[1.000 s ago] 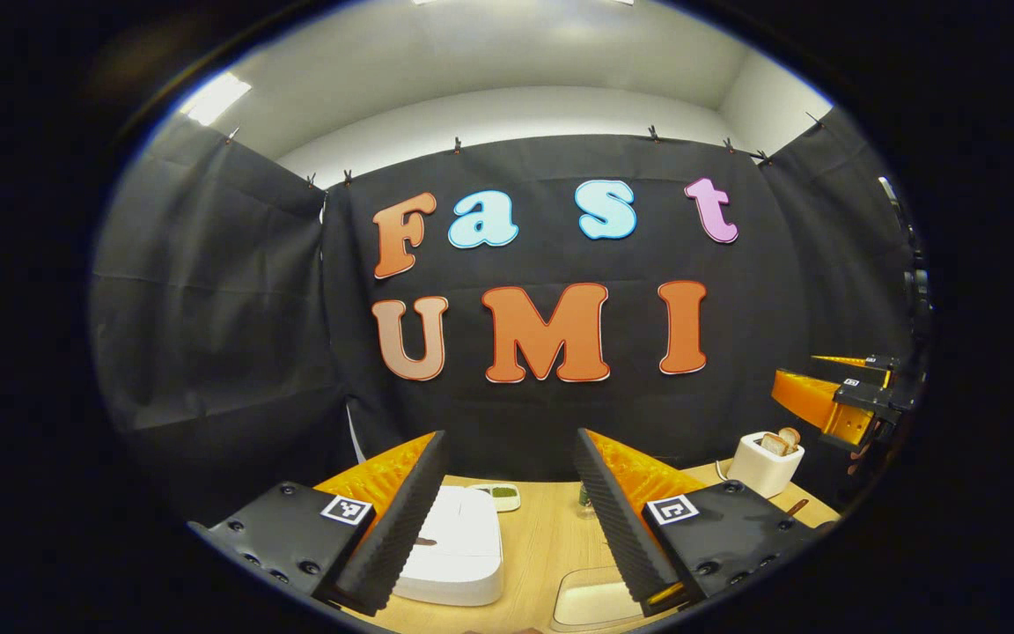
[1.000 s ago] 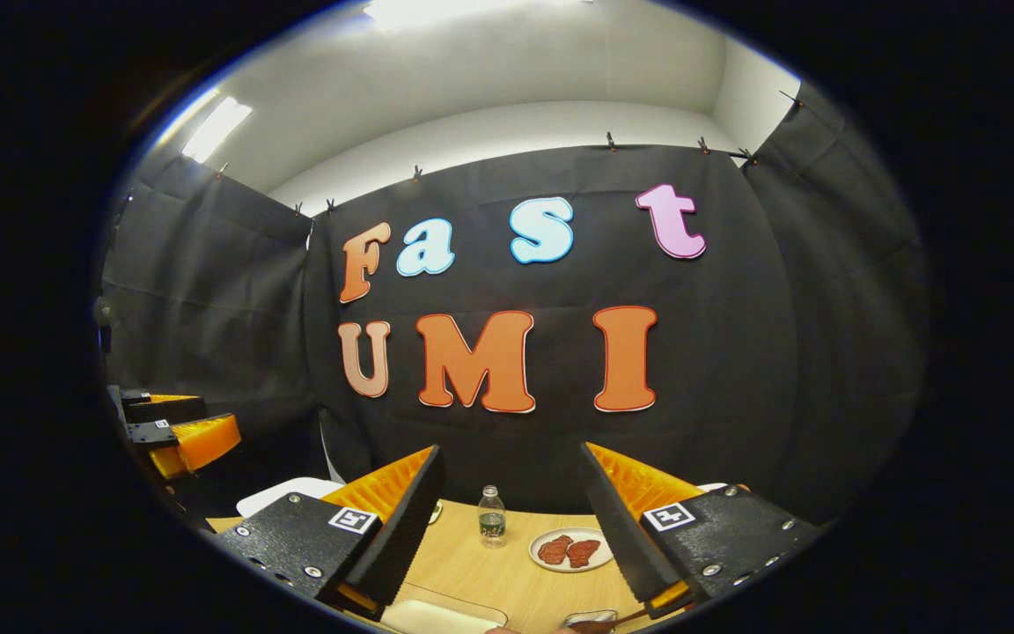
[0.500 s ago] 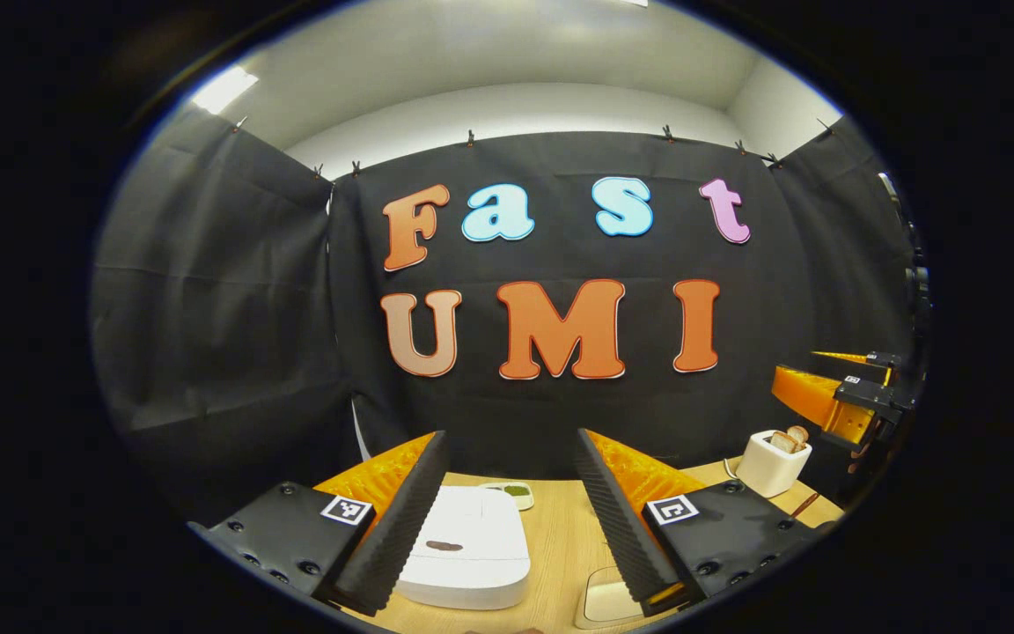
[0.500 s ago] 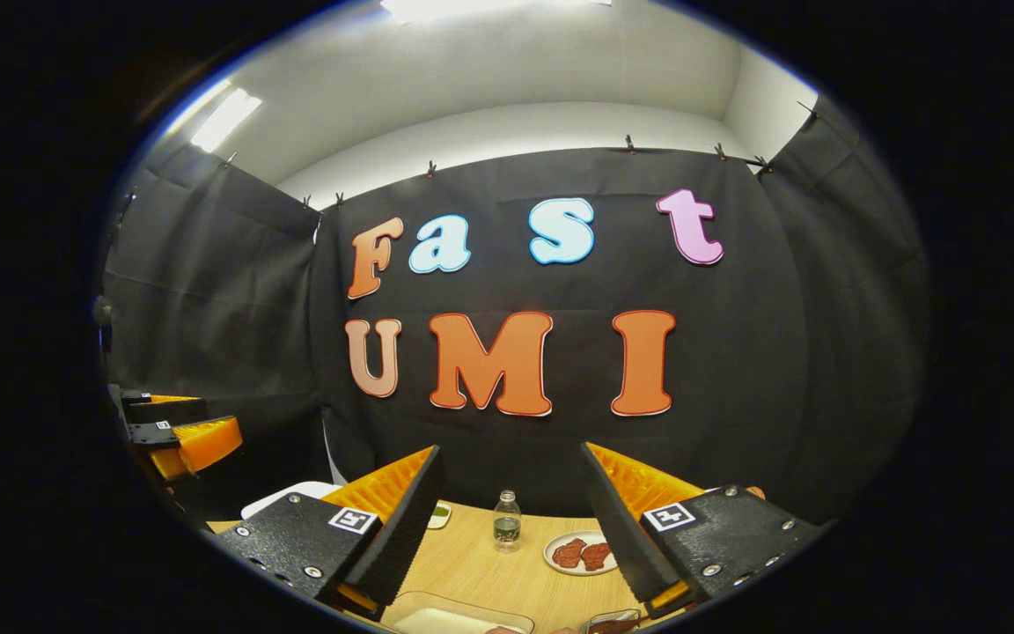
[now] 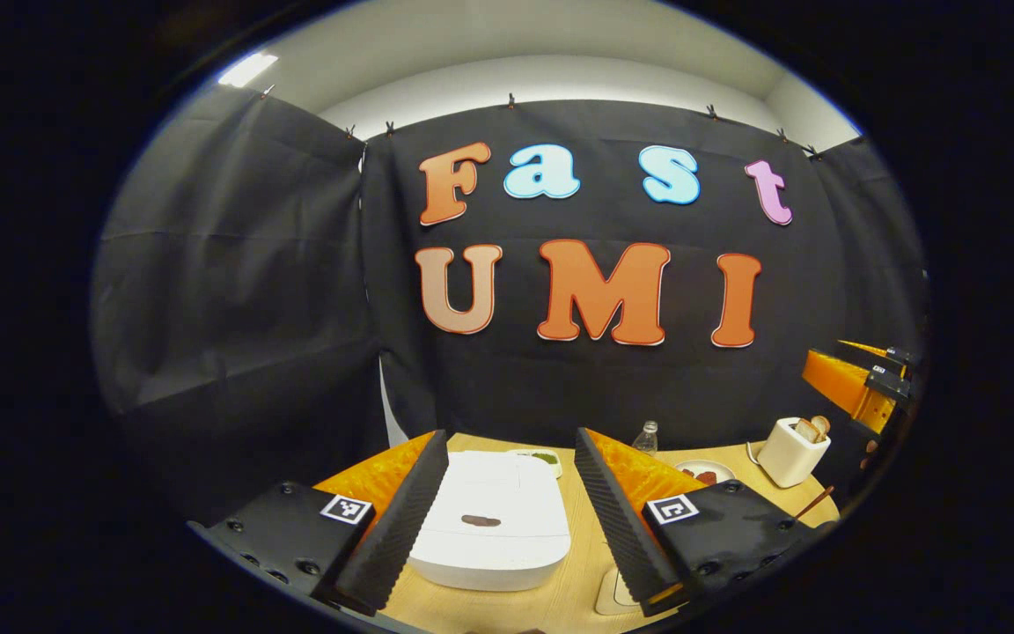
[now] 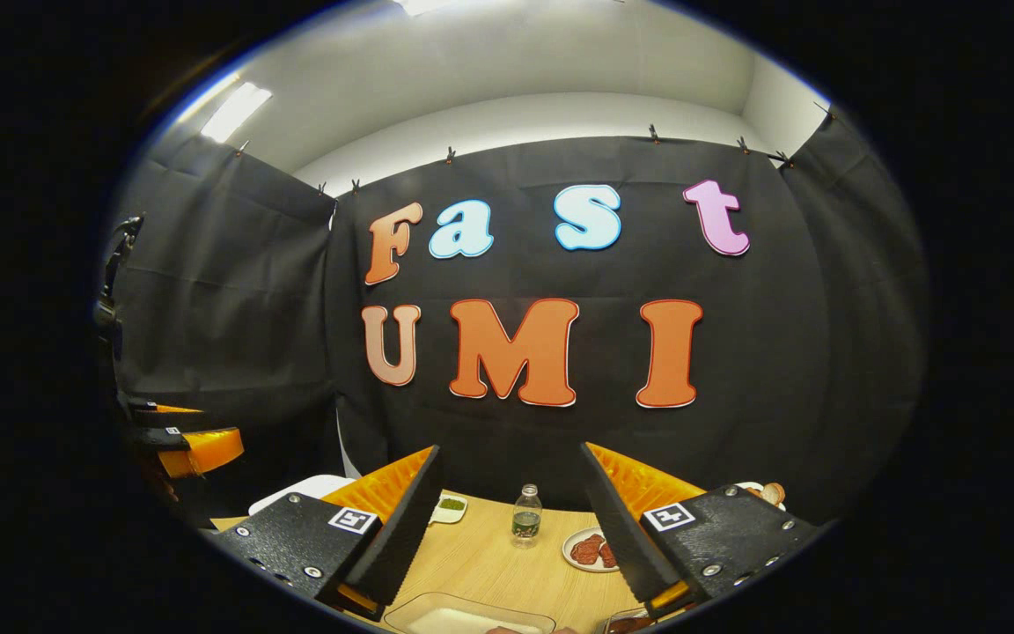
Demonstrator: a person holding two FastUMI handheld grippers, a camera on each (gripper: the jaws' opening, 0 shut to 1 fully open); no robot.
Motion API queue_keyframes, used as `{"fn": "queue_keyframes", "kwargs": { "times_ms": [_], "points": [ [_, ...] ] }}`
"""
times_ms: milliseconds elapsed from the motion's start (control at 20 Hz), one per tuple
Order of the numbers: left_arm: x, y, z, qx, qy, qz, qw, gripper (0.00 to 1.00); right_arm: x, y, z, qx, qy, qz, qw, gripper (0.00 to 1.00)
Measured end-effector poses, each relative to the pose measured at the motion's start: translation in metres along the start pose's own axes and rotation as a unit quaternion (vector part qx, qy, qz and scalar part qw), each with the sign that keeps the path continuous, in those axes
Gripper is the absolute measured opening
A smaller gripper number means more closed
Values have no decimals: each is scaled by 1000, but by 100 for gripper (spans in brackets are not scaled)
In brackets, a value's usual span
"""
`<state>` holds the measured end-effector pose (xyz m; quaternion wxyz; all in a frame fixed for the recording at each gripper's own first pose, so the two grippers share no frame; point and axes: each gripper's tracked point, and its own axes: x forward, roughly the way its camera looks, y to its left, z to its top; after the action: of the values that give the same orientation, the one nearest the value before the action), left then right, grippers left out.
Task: Close the left gripper, press the button to open the rice cooker; take a wooden spoon from the chopstick holder with the right hand, scoop a spoonful of rice and pour it into the rice cooker, then put the wooden spoon back into the chopstick holder.
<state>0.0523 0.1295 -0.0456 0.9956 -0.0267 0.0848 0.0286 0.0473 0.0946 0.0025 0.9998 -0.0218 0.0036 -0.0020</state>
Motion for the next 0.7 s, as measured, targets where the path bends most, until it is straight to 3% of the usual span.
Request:
{"fn": "queue_keyframes", "kwargs": {
  "times_ms": [100,200,350,450,500,550,700],
  "points": [
    [8,8,-7,-3,14,7,1000,96,3,2,-4,-2,2,1,1000,94],
    [15,13,-16,-3,30,12,999,81,6,2,-10,-3,9,1,1000,94],
    [27,26,-31,-4,58,31,998,33,10,-1,-18,-3,18,0,1000,94],
    [36,32,-52,-11,96,36,995,6,13,-4,-21,-5,22,-4,1000,94],
    [41,39,-65,-9,120,50,992,7,14,-6,-23,-5,24,-7,1000,94],
    [42,43,-69,-21,135,61,989,2,17,-8,-25,-6,25,-10,1000,98],
    [57,44,-101,-68,205,47,975,6,22,-19,-29,-8,29,-22,999,94]
  ]
}}
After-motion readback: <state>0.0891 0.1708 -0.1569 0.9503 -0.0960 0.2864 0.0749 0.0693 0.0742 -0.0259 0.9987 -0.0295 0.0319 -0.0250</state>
